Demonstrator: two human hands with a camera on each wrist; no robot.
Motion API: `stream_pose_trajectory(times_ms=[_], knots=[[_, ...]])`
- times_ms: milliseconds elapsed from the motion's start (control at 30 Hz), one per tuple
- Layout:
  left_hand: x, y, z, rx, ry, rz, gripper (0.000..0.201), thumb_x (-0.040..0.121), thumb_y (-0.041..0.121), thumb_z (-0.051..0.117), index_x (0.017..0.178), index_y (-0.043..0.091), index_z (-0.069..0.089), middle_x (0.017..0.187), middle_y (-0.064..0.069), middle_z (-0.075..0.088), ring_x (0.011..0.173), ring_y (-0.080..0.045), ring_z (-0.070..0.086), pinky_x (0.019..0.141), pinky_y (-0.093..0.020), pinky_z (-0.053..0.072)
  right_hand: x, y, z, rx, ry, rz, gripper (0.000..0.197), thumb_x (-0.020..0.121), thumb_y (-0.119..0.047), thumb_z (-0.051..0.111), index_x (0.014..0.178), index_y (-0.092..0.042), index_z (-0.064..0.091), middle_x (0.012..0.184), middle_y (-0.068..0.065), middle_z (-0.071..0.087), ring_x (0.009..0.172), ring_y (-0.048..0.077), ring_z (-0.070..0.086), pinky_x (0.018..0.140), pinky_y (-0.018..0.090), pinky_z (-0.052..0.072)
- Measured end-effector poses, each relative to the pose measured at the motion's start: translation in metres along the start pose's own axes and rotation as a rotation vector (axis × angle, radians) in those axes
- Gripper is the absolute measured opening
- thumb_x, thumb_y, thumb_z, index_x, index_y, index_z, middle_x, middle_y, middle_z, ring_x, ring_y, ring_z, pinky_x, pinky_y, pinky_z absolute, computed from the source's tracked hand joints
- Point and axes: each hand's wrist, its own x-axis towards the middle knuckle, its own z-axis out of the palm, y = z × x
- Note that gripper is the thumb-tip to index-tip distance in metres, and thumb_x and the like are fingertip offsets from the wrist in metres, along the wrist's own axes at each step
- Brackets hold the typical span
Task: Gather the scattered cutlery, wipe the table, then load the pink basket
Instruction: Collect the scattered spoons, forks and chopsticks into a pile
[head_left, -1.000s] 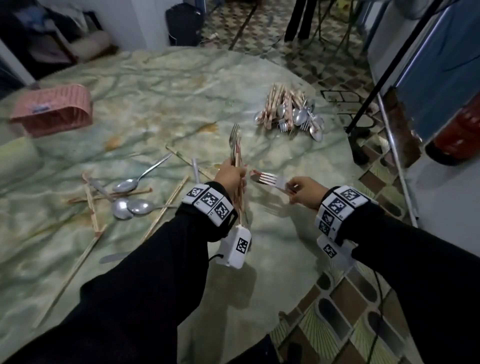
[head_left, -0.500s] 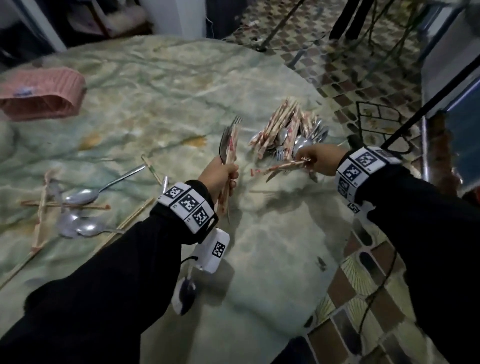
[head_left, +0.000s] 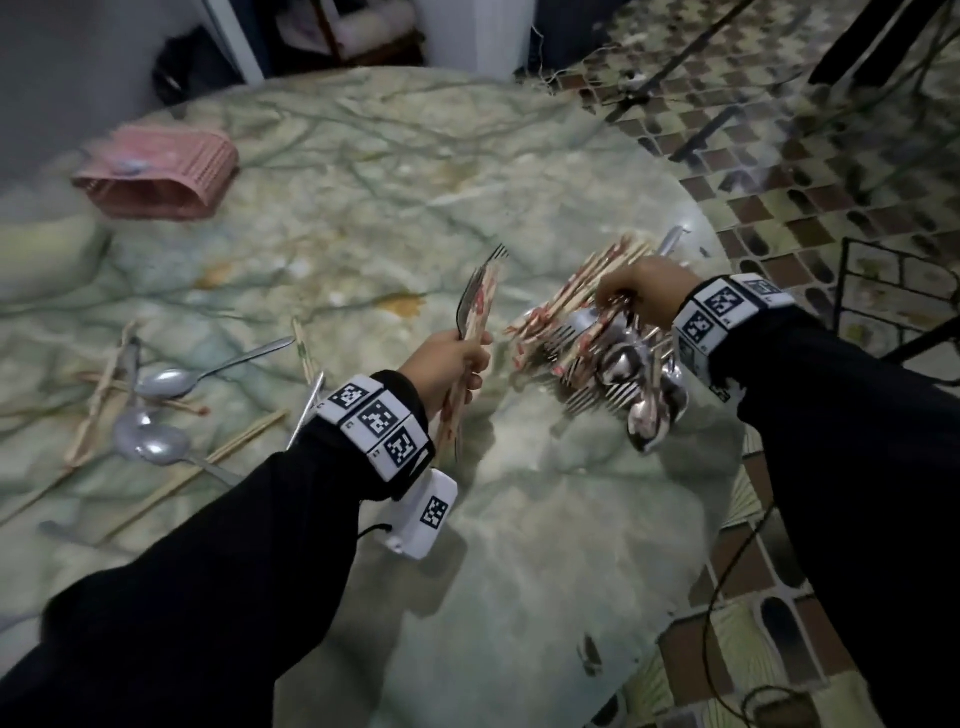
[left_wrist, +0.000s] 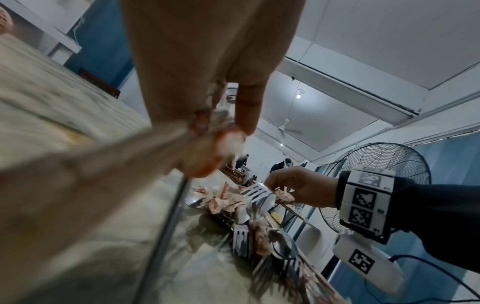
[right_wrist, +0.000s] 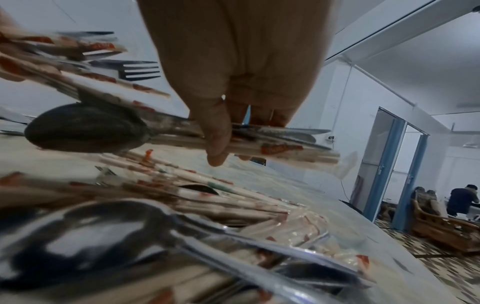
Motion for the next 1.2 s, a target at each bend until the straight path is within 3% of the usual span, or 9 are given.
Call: stream_pose_trajectory(times_ms=[400,567,700,767,833,933,1033,1100,1200], knots=[[0.03,0.039,0.017,0.167,-0.008,0.077,0.028,0.089,-0.008,0.041,0.107,0.012,0.047,0.073,-0.003,0.045,0.054,-0.014,0.041,0.049,-0.023,0.034,0.023,0.023,0.008,-0.067,-0.017,-0.17,0.031,0.077,0.009,0.063,0.101,-0.011,0.07,0.114,0.01,0.063,0.11,0.031,0.053,0.097,0.041,0.04],[0.039,0.048,0.031,0.086,0.009,0.089,0.027,0.09,-0.009,0.039,0.107,0.011,0.044,0.073,-0.004,0.043,0.053,-0.014,0.04,0.043,-0.02,0.036,0.021,0.027,0.005,0.045,-0.042,-0.081,0.053,0.075,0.02,0.048,0.115,-0.011,0.064,0.129,0.009,0.056,0.122,0.026,0.048,0.105,0.035,0.036],[0.044,0.05,0.042,-0.108,0.031,0.082,0.026,0.091,-0.009,0.035,0.109,0.01,0.038,0.067,-0.005,0.041,0.046,-0.011,0.043,0.042,-0.02,0.04,0.014,0.023,-0.005,0.276,0.019,0.042,0.049,0.082,0.01,0.049,0.123,-0.014,0.058,0.133,0.006,0.053,0.125,0.021,0.046,0.1,0.024,0.034],[0.045,0.051,0.047,-0.21,0.046,0.093,0.025,0.093,-0.009,0.033,0.109,0.01,0.037,0.065,-0.006,0.042,0.052,-0.013,0.047,0.047,-0.022,0.043,0.008,0.015,-0.01,0.42,0.054,0.053,0.043,0.085,0.003,0.052,0.124,-0.013,0.056,0.128,0.006,0.055,0.121,0.019,0.049,0.098,0.022,0.034],[0.046,0.051,0.053,-0.296,0.061,0.11,0.023,0.093,-0.008,0.035,0.102,0.012,0.039,0.069,-0.007,0.045,0.062,-0.015,0.048,0.052,-0.025,0.044,0.002,0.003,-0.012,0.589,0.034,0.072,0.033,0.087,-0.004,0.055,0.12,-0.011,0.056,0.118,0.01,0.059,0.112,0.023,0.054,0.101,0.033,0.042],[0.044,0.054,0.066,-0.444,0.064,0.117,0.02,0.094,-0.004,0.039,0.094,0.016,0.042,0.085,-0.006,0.047,0.076,-0.016,0.048,0.067,-0.031,0.043,-0.007,-0.02,-0.009,0.763,-0.153,0.071,0.027,0.089,-0.012,0.058,0.115,-0.009,0.052,0.112,0.015,0.061,0.107,0.03,0.058,0.098,0.046,0.044],[0.044,0.053,0.083,-0.527,0.025,0.105,0.029,0.099,0.006,0.034,0.128,0.011,0.037,0.129,-0.017,0.044,0.117,-0.028,0.047,0.093,-0.043,0.042,-0.015,-0.041,-0.001,0.823,-0.259,0.008,0.036,0.088,-0.008,0.06,0.12,-0.002,0.046,0.115,0.023,0.059,0.107,0.037,0.058,0.095,0.05,0.046],[0.043,0.054,0.093,-0.507,0.009,0.082,0.044,0.101,0.015,0.035,0.143,0.014,0.024,0.145,-0.02,0.034,0.123,-0.031,0.046,0.085,-0.039,0.046,-0.018,-0.048,0.0,0.884,-0.228,0.015,0.036,0.086,-0.003,0.06,0.118,-0.001,0.044,0.115,0.025,0.057,0.107,0.04,0.057,0.094,0.05,0.048],[0.043,0.055,0.098,-0.531,-0.034,0.06,0.044,0.101,0.023,0.036,0.143,0.016,0.025,0.105,-0.015,0.057,0.085,-0.026,0.064,0.056,-0.026,0.051,-0.019,-0.049,-0.005,0.905,-0.2,0.046,0.037,0.085,0.002,0.059,0.118,0.003,0.043,0.116,0.029,0.055,0.104,0.038,0.058,0.093,0.046,0.048]])
